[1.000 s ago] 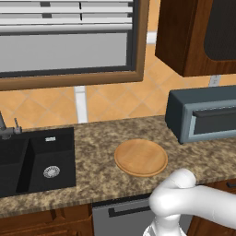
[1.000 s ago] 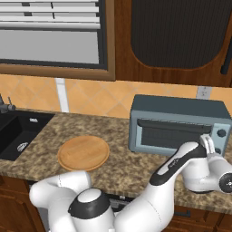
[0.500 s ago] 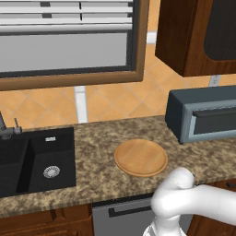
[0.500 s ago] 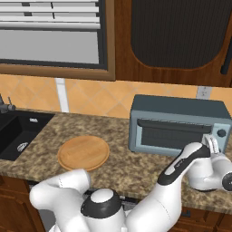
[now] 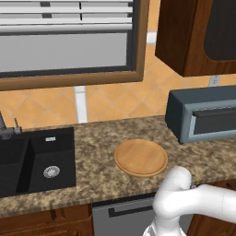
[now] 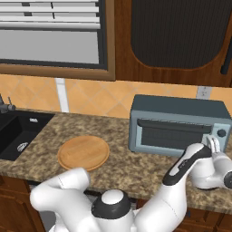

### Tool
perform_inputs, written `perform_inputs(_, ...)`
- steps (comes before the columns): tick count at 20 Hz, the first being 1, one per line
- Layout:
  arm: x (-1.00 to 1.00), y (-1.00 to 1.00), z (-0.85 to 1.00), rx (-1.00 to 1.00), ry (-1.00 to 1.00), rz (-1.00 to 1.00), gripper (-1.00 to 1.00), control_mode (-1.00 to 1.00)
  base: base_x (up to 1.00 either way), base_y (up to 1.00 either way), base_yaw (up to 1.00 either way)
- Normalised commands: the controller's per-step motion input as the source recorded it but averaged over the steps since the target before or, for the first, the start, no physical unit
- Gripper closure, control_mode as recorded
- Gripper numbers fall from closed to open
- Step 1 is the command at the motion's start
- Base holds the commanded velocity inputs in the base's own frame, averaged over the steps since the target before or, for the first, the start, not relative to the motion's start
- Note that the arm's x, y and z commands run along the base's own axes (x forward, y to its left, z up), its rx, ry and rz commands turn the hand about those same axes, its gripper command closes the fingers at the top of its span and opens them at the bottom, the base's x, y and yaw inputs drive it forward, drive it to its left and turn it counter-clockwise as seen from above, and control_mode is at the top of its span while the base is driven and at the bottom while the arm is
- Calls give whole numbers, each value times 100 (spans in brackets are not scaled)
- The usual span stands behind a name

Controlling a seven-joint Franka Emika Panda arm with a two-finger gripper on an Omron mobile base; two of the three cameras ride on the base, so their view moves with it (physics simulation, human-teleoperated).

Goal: Pick up the kebab skewer and baguette bread, and place them inside the toaster oven. Close the toaster oven door and start by setting the timer.

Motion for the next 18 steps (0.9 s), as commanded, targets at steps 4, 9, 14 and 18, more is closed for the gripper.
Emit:
perform_inputs(4, 33, -24, -14, 1, 0, 0, -100, -100, 0, 0, 0)
perform_inputs(9, 10, -29, -5, 1, -3, 0, -100, -100, 0, 0, 0)
perform_inputs(14, 9, -22, -20, 1, -3, 0, -100, -100, 0, 0, 0)
perform_inputs(18, 28, -2, -7, 2, -3, 0, -100, -100, 0, 0, 0)
